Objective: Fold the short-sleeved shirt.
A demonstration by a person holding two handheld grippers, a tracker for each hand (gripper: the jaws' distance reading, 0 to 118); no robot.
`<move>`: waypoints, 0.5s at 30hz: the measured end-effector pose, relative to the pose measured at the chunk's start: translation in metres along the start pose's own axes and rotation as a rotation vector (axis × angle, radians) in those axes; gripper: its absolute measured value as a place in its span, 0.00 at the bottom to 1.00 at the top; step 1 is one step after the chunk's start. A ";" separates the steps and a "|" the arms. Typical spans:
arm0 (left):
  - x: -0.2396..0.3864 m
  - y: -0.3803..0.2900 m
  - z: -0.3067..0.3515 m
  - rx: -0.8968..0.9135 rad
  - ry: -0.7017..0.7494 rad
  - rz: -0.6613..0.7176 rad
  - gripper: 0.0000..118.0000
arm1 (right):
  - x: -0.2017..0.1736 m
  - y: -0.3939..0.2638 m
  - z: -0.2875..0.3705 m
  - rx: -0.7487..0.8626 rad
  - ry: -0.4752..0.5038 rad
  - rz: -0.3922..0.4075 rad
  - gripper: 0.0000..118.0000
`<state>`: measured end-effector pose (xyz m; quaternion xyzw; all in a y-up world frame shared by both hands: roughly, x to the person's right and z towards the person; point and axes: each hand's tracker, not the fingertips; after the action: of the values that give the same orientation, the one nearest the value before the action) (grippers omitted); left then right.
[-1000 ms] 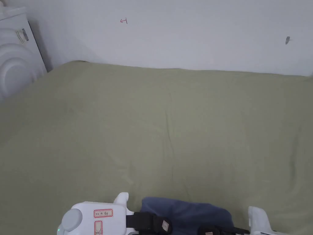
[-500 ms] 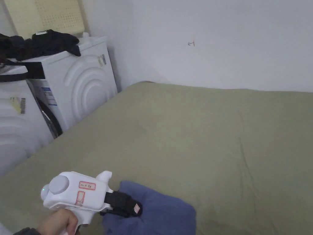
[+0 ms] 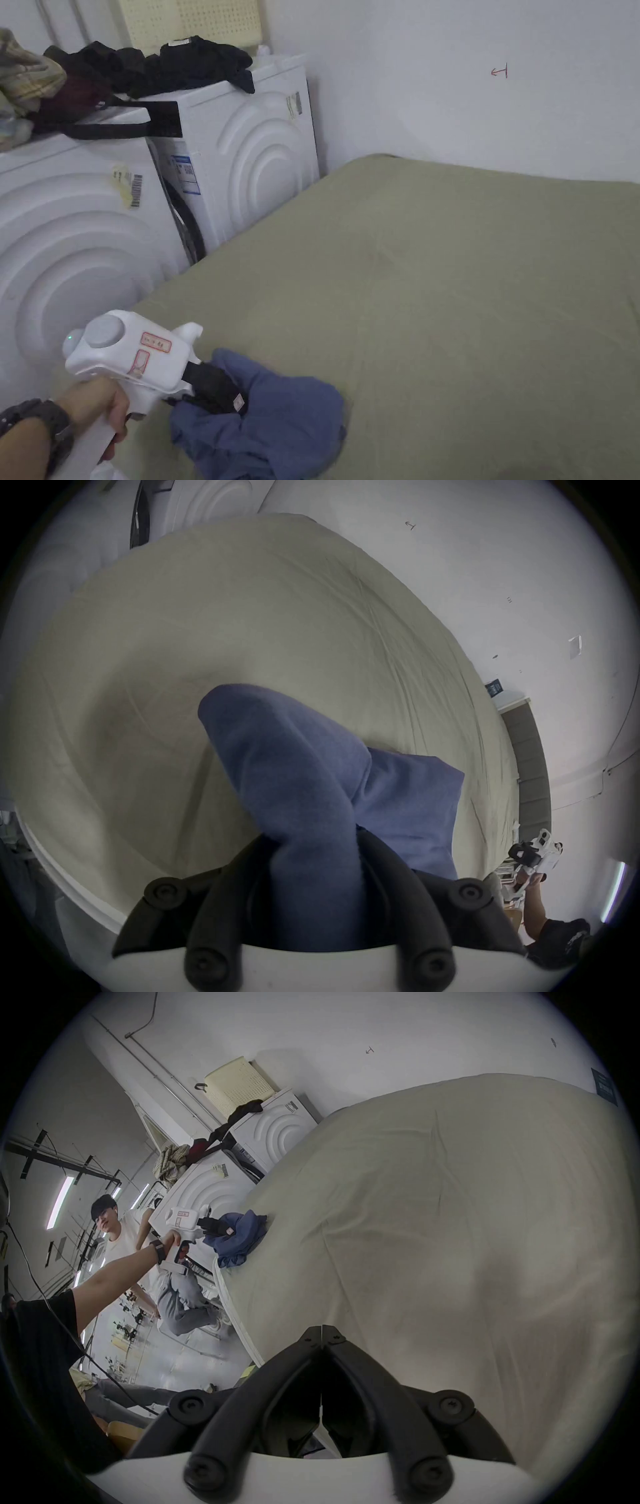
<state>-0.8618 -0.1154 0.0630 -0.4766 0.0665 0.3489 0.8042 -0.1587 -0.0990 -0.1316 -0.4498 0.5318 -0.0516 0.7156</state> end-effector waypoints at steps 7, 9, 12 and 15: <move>0.005 -0.008 0.032 0.141 0.127 0.012 0.98 | -0.003 0.008 -0.001 -0.005 -0.008 0.027 0.00; 0.042 -0.024 0.056 0.139 0.158 -0.009 0.98 | -0.005 0.007 0.004 0.000 -0.004 0.043 0.00; 0.064 -0.024 0.079 0.154 0.286 -0.048 0.97 | -0.007 0.006 0.013 0.007 0.010 0.057 0.00; 0.110 -0.034 0.092 0.236 0.304 -0.005 0.61 | -0.004 0.005 0.026 0.026 -0.007 0.080 0.00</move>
<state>-0.7786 0.0041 0.0888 -0.4263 0.2263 0.2608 0.8361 -0.1411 -0.0782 -0.1311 -0.4194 0.5460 -0.0282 0.7247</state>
